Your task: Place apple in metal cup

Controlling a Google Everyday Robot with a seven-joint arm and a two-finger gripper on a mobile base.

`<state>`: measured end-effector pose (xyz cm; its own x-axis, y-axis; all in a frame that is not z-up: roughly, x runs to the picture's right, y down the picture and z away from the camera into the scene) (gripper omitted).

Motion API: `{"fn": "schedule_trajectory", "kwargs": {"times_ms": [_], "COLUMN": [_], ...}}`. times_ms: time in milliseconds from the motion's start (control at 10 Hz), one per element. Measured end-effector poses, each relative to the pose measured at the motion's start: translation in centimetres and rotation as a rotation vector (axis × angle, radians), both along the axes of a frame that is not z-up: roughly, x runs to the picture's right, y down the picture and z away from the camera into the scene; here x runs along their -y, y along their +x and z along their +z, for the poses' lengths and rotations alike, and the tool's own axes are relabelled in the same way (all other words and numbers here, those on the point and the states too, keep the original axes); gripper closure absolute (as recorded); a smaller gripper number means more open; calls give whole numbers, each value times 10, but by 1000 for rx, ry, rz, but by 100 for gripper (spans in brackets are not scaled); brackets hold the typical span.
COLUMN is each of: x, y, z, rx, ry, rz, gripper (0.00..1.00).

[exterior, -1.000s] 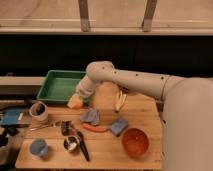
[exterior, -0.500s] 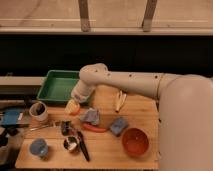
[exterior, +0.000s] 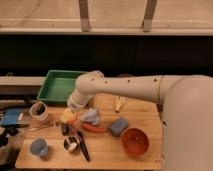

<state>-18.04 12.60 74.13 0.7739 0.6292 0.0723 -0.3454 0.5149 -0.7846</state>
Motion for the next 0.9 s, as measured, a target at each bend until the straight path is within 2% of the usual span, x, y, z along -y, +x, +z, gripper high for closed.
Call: {"fn": "schedule_trajectory", "kwargs": {"times_ms": [600, 900], "x": [-39, -49], "y": [-11, -10], "z": [-15, -21], "rx": [-12, -27], "ry": [-10, -11], "rz": [54, 77], "gripper": [100, 100]}}
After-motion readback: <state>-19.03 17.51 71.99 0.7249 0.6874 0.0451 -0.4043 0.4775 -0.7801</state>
